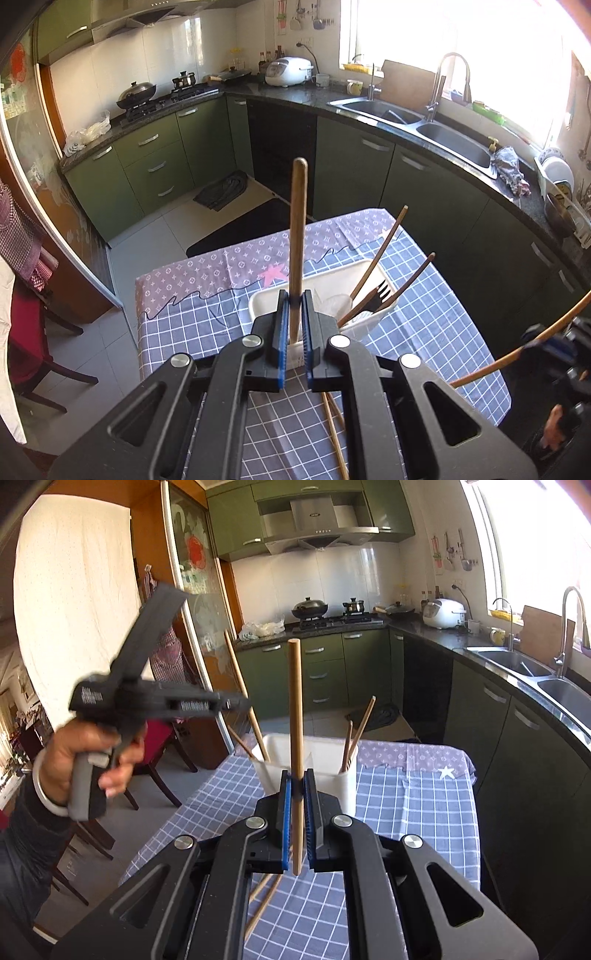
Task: Organize utensils
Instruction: 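Carry both upright chopsticks toward the white holder, then open both grippers over the holder to drop the chopsticks in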
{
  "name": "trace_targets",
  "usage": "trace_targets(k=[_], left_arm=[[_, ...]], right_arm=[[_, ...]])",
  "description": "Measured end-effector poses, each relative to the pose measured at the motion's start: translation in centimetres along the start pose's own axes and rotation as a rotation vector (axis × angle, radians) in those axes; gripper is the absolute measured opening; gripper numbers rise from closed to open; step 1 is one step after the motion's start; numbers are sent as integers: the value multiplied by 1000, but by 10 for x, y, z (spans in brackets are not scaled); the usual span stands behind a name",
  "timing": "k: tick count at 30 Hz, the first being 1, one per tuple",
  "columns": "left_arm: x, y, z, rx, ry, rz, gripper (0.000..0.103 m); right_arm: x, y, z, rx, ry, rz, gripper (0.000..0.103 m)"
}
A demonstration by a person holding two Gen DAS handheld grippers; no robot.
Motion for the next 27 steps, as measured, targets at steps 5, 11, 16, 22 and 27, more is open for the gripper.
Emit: trace_targets(k=[5,11,16,22,27], left_arm=[[-10,7,-3,5,17,-16,13],[28,14,-5,7,47,68,20],[42,47,-2,-20,52,58,25],[30,94,-1,-22,77,-18,25],[10,116,0,-19,92,-101,26]], right_arm=[[18,-49,-2,-29,6,119,7],[7,-90,4,-41,85,170,7],[-42,-98,13,-29,138,89,7],[-89,-82,18,-28,148,1,8],[-93,-74,19,-21,144,-6,8]])
Point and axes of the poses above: each gripper's, at about its wrist camera, not at the fingertips, and x roughly against the way its jaws point, z to its right, y to its underside, the point moved 8 cm from there along -x, roughly the way its jaws point, and after that the axes turned 11 degrees about -z, right-handed, at the moved point
